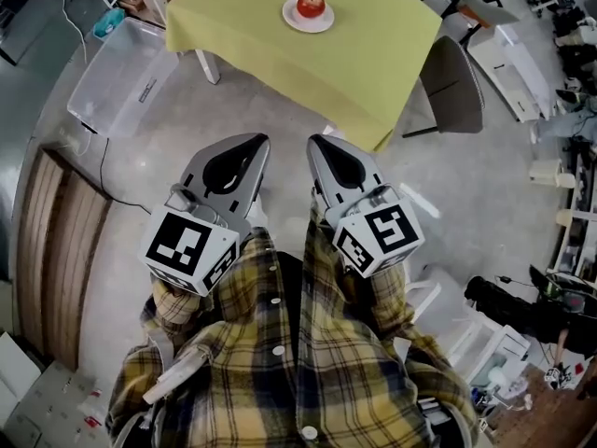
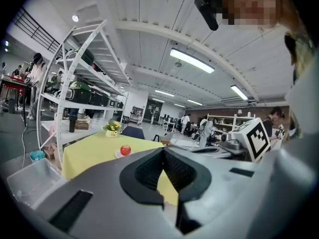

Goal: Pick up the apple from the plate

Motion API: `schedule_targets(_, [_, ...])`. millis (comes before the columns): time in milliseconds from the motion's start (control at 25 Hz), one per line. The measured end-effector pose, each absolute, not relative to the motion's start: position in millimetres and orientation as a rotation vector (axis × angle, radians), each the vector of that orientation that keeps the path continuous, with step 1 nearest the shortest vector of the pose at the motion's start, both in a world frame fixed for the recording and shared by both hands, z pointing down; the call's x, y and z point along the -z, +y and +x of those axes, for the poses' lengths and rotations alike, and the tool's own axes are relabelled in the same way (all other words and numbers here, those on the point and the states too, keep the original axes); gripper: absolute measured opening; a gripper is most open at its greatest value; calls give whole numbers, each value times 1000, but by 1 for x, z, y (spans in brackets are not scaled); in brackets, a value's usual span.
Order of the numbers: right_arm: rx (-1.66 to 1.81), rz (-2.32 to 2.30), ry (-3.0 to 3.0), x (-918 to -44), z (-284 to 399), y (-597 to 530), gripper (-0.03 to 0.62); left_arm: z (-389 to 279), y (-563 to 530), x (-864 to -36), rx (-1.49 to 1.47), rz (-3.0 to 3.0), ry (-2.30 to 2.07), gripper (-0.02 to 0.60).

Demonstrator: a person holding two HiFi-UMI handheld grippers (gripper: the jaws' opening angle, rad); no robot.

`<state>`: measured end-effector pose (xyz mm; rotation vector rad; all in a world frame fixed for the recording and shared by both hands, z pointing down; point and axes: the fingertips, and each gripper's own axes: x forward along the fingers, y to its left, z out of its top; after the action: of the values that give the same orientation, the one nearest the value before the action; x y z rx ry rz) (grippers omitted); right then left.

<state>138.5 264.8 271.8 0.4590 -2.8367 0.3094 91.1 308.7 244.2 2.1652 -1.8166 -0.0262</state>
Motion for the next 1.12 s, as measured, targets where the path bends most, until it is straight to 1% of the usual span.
schedule_targets(280, [-340, 509, -2801, -279, 115, 254, -5, 61, 301, -251, 27, 2156, -1787, 6])
schedule_targets(640, [-359, 496, -2784, -293, 92, 210, -5, 35, 267, -265, 20, 2105, -1807, 6])
schedule_targets(800, [-358, 469, -2794, -292, 74, 178, -6, 19, 233, -264, 18, 2096, -1826, 6])
schedule_targets(1120, [-351, 434, -2806, -283, 36, 79, -6, -14, 130, -254, 22, 2103, -1844, 6])
